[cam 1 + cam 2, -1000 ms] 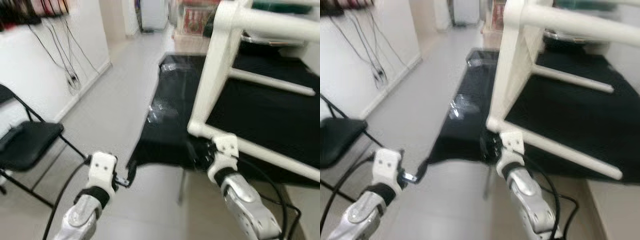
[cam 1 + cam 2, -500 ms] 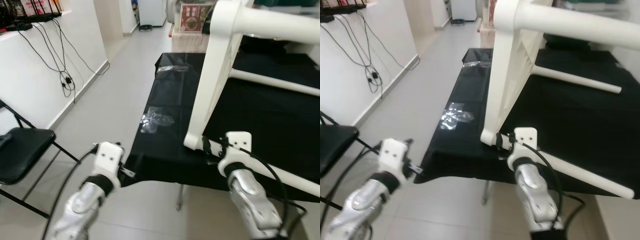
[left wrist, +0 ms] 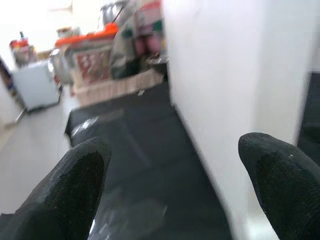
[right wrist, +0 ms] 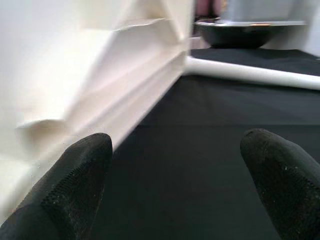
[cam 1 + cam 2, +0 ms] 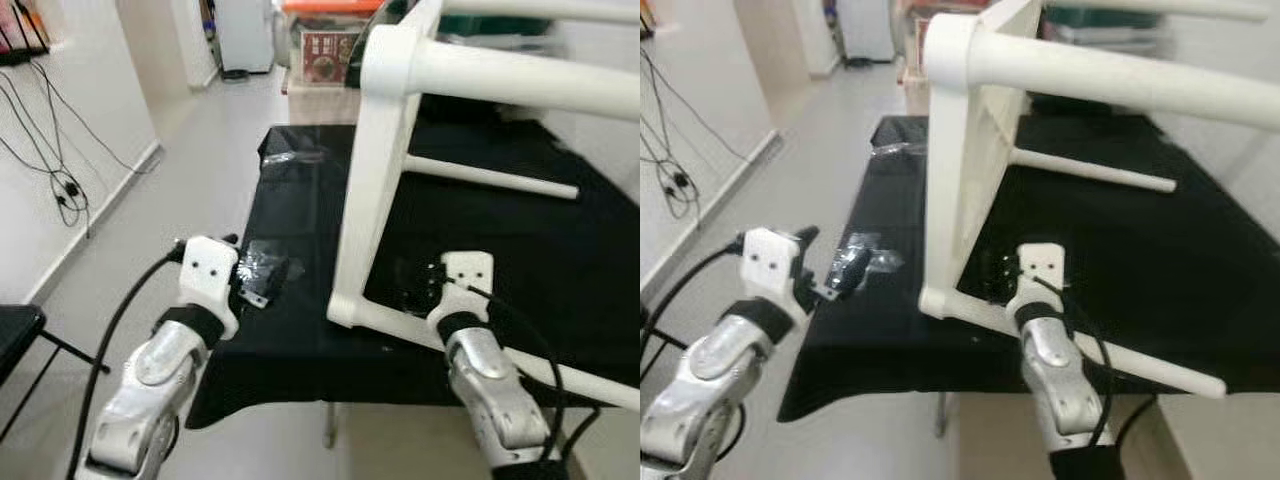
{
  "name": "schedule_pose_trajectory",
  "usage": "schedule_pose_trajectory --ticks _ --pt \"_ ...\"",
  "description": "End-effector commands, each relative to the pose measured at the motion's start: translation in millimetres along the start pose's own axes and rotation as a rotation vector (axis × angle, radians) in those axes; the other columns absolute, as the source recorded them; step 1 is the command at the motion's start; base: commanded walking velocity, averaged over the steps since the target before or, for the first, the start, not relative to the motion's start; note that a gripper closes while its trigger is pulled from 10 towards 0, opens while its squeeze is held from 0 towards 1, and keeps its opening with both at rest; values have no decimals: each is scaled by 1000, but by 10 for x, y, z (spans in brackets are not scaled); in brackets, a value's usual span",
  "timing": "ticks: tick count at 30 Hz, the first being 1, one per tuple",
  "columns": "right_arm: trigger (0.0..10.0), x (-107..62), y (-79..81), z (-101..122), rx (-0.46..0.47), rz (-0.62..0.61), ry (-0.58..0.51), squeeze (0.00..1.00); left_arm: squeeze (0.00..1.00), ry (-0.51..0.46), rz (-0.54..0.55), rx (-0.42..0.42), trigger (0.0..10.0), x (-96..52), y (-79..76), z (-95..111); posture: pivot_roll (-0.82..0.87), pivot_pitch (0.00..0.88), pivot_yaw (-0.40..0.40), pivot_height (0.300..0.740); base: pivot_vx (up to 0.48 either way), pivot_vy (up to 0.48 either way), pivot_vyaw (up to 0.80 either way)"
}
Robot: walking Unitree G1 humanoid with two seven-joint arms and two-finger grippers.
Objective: Building children table
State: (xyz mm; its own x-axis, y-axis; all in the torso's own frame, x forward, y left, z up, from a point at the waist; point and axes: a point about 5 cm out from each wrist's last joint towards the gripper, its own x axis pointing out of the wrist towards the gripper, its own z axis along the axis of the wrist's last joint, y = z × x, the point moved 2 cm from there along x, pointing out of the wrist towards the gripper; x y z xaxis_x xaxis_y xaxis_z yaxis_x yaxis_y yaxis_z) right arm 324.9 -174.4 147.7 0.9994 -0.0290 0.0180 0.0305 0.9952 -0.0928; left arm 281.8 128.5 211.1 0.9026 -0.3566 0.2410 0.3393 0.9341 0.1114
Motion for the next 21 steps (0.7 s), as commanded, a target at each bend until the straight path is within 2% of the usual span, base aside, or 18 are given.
schedule_pose_trajectory --ticks 1,9,21 --pt "10000 64 -31 88 -9 -17 -30 0 0 10 -3 -8 10000 12 20 -1 -14 55 6 740 259 0 0" --pt "10000 170 -80 195 -34 -48 -52 0 0 27 24 -31 10000 4 76 -39 -17 60 2 740 259 0 0" --pt "10000 372 -32 395 -67 -63 -80 0 0 41 62 -51 10000 -20 148 -65 -9 73 -8 740 259 0 0"
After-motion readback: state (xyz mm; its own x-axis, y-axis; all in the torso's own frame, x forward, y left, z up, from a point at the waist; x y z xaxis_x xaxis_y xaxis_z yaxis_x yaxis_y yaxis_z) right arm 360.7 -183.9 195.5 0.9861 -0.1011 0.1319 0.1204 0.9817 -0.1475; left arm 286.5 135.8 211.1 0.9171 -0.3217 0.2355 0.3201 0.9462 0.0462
